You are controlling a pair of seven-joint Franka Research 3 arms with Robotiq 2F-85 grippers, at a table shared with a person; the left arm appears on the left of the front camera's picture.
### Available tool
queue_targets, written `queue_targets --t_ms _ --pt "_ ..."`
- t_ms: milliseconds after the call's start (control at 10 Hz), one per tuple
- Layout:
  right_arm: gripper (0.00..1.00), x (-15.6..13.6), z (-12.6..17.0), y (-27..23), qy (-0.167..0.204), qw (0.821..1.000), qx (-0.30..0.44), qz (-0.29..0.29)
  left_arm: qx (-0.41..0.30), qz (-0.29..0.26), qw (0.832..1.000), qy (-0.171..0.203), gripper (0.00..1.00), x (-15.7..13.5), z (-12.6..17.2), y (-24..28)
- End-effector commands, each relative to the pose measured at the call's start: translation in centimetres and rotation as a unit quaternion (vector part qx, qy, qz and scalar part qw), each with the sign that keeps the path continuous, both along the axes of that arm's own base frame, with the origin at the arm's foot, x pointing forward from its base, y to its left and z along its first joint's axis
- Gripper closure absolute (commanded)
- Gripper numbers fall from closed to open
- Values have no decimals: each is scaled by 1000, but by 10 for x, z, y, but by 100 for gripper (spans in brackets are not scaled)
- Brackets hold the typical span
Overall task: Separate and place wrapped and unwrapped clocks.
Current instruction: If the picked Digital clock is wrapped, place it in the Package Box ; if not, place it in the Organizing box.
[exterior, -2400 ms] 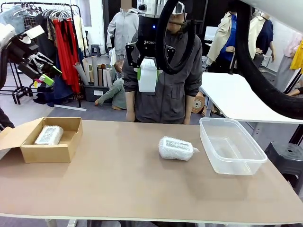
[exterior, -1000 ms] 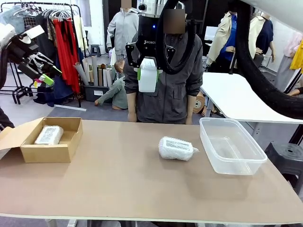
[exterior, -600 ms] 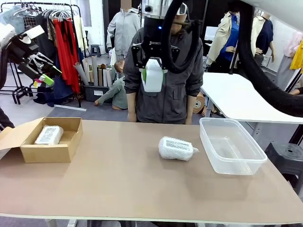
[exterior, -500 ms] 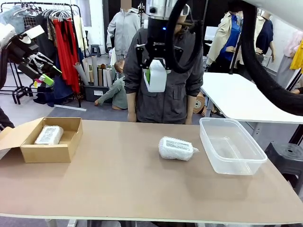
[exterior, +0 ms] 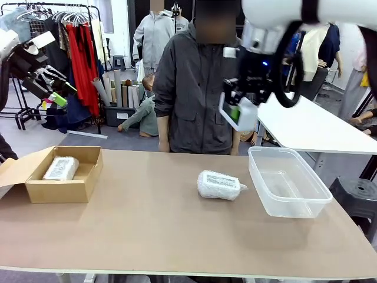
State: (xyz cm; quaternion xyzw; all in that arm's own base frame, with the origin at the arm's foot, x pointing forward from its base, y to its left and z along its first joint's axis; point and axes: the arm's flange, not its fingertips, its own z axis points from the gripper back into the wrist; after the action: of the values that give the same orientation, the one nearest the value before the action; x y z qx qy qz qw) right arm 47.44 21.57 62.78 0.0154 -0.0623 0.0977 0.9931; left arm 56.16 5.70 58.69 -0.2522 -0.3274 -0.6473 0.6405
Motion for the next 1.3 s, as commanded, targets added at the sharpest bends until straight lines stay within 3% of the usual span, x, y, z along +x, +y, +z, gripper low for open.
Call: queue_targets --t_ms 0,400,700,800,1200 --pt "100 -27 -40 -51 -13 1000 -6 -3 -1 -6 1000 -5 0 -2 1 1" --pt "100 -35 -79 -126 4 995 -12 -95 -1 -6 1000 -5 0 -2 1 1" --pt "100 -33 -83 -145 30 986 28 -159 -1 -6 1000 -5 0 -2 1 1" --pt "100 -31 -89 -144 27 994 -18 -109 -1 -6 1000 -5 0 -2 1 1" --pt "100 -31 -89 -144 27 994 -18 -109 -1 -6 1000 -5 0 -2 1 1"
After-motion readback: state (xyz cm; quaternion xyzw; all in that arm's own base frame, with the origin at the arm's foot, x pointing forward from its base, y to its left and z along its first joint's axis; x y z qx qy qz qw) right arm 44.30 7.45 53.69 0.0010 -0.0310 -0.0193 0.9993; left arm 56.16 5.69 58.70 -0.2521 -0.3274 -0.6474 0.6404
